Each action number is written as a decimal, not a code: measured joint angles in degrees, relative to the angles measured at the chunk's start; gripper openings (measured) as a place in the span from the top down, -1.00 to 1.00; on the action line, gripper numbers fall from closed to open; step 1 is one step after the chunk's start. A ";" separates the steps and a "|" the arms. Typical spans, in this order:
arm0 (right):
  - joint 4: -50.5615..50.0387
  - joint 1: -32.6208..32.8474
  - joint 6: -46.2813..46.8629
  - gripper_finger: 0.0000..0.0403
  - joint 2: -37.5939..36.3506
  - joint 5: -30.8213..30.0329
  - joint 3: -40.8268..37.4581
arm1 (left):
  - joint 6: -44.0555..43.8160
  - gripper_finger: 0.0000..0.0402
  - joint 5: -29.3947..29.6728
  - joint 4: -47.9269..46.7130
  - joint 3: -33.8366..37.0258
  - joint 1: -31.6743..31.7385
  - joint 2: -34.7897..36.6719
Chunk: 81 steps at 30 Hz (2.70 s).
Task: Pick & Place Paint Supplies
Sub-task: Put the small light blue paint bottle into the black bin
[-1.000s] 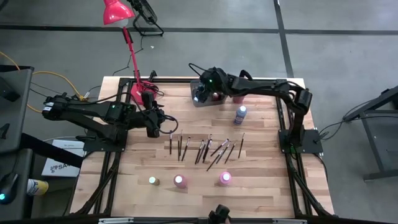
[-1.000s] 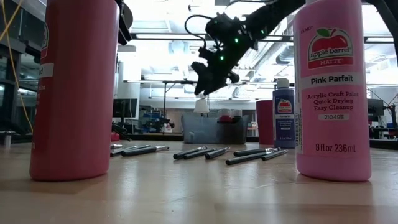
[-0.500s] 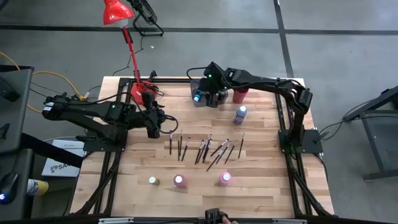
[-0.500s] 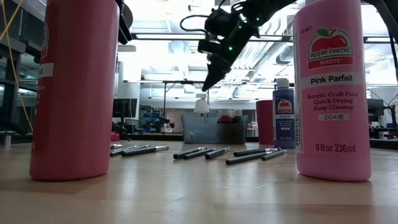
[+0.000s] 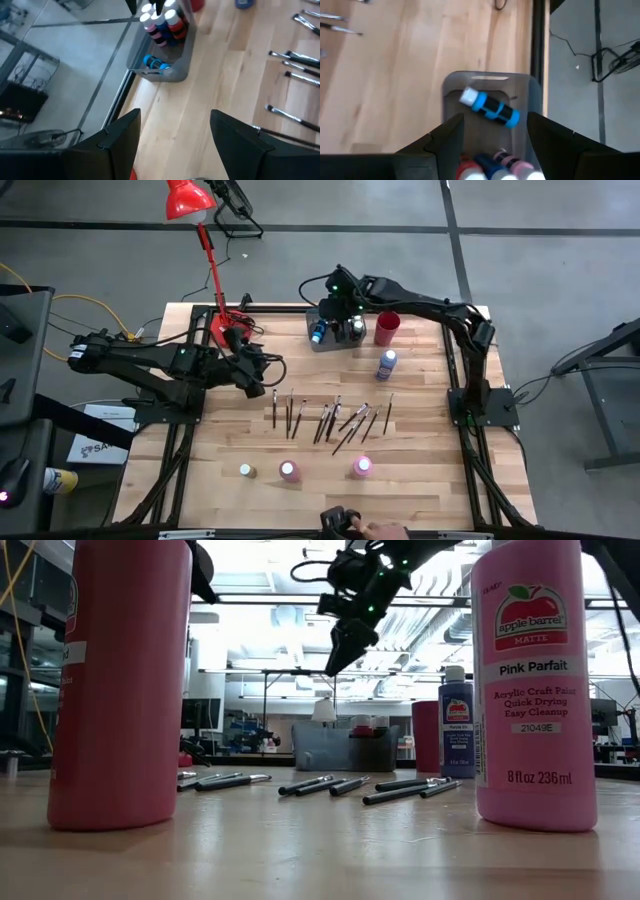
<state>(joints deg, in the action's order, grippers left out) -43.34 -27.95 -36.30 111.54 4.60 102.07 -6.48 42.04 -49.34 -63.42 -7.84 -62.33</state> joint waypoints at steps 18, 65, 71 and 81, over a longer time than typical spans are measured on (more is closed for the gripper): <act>-9.23 -0.06 -10.58 -0.04 16.44 -1.57 12.86 | -4.78 -0.16 -1.64 -0.37 0.00 1.62 0.00; -3.33 -1.80 -18.14 -0.04 21.01 -0.85 11.75 | -4.35 -0.16 -2.78 -1.81 -0.07 1.46 -0.02; -3.23 -2.20 -18.01 -0.04 22.87 0.41 11.77 | -4.37 -0.16 -3.12 -1.82 -0.07 1.46 -0.02; -3.22 -3.50 -18.01 -0.04 22.94 3.29 11.88 | -4.55 -0.16 -4.02 -1.81 -0.07 1.46 -0.02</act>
<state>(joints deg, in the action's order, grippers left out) -46.56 -31.45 -54.30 134.47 7.89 113.95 -11.03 38.03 -51.16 -63.48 -6.37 -62.34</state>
